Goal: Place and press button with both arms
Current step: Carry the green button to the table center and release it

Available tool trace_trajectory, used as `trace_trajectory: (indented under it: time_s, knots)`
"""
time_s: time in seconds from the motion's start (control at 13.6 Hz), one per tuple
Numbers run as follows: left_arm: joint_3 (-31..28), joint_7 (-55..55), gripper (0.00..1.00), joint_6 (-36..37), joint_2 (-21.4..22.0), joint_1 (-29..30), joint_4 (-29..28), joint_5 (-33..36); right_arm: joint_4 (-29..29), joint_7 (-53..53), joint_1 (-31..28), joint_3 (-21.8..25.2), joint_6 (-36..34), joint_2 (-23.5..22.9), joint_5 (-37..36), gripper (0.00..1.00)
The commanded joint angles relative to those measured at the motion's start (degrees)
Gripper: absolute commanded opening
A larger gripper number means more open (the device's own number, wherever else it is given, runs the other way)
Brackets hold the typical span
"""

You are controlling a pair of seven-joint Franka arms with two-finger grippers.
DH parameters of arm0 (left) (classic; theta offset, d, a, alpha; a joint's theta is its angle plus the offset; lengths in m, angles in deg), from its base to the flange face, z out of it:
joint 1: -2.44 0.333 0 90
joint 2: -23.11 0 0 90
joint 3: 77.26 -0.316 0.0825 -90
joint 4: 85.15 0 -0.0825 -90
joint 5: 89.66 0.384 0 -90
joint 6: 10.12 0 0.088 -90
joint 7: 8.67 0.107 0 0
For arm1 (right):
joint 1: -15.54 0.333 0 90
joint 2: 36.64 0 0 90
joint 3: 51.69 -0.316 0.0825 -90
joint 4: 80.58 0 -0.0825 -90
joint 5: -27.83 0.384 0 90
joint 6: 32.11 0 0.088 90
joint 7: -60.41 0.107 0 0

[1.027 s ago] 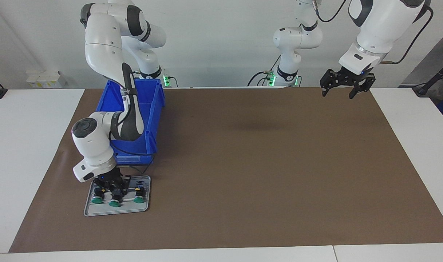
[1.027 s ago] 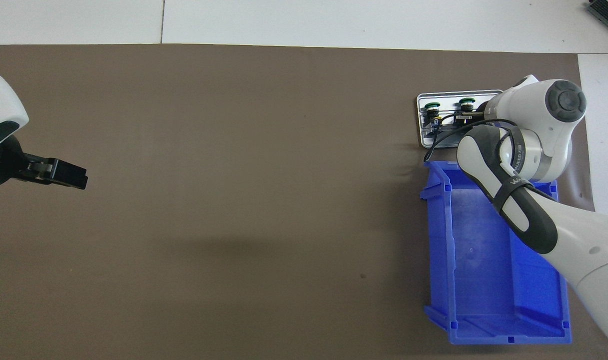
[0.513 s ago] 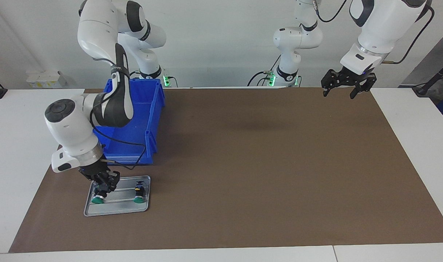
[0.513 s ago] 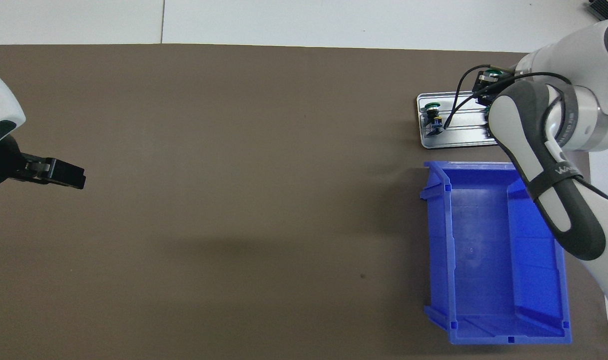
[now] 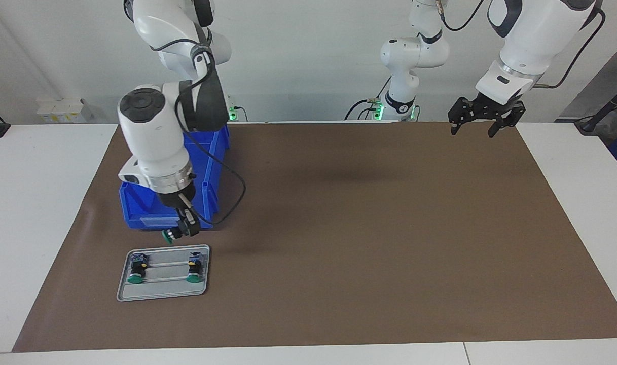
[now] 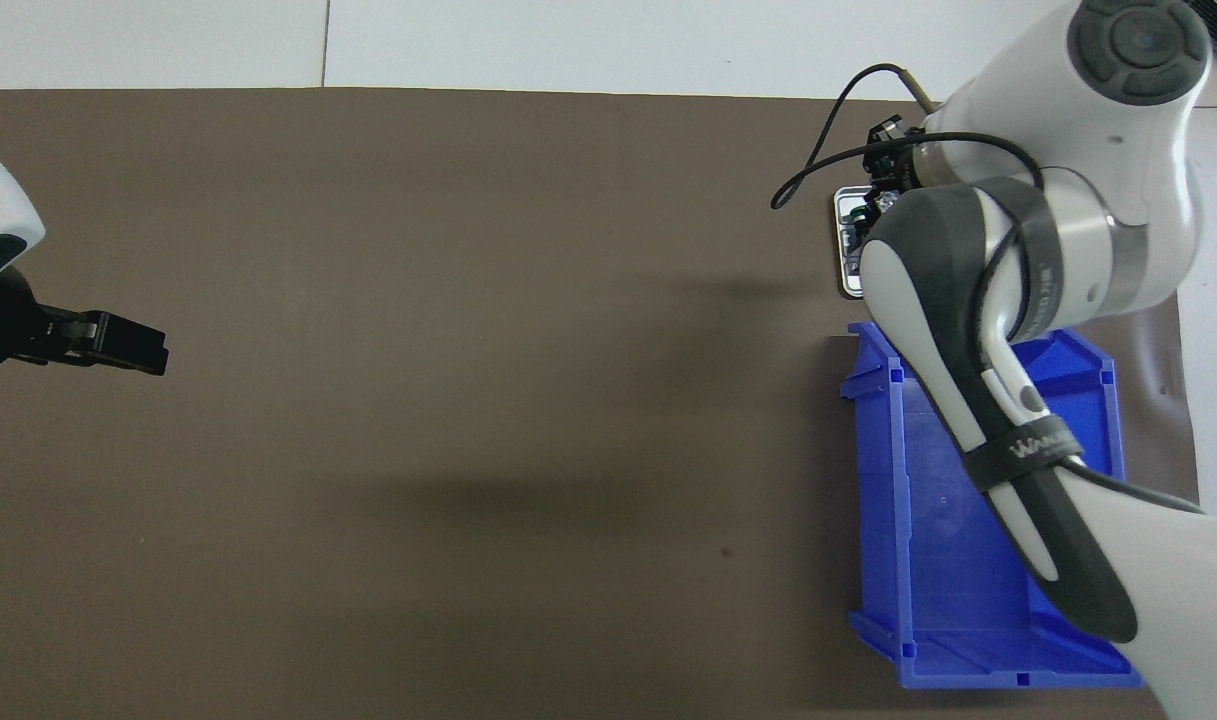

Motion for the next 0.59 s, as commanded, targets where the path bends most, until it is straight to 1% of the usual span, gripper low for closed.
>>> trace_trajectory:
  time_s: [0.0,0.22,0.37,0.51]
  knots:
    - [0.17,-4.31,1.0,-0.47,0.81,0.65,0.13,-0.19,-1.8,18.35,5.91,-0.07,-0.42,1.03,-1.49,0.0]
    - [-0.26,-4.68,1.0,-0.3,0.9,1.0,-0.22,-0.1,-2.24,34.96,13.74,-0.16,0.37,-0.19,-2.71,0.0]
    - [-0.35,-4.76,1.0,-0.03,1.34,1.18,-0.48,-0.1,-2.42,42.01,17.7,-0.16,1.94,-1.25,-3.6,0.0]
    - [-0.35,-4.76,1.0,-0.12,1.34,1.18,-0.57,-0.1,-2.86,45.9,20.34,-0.16,2.92,-1.78,-3.69,0.0]
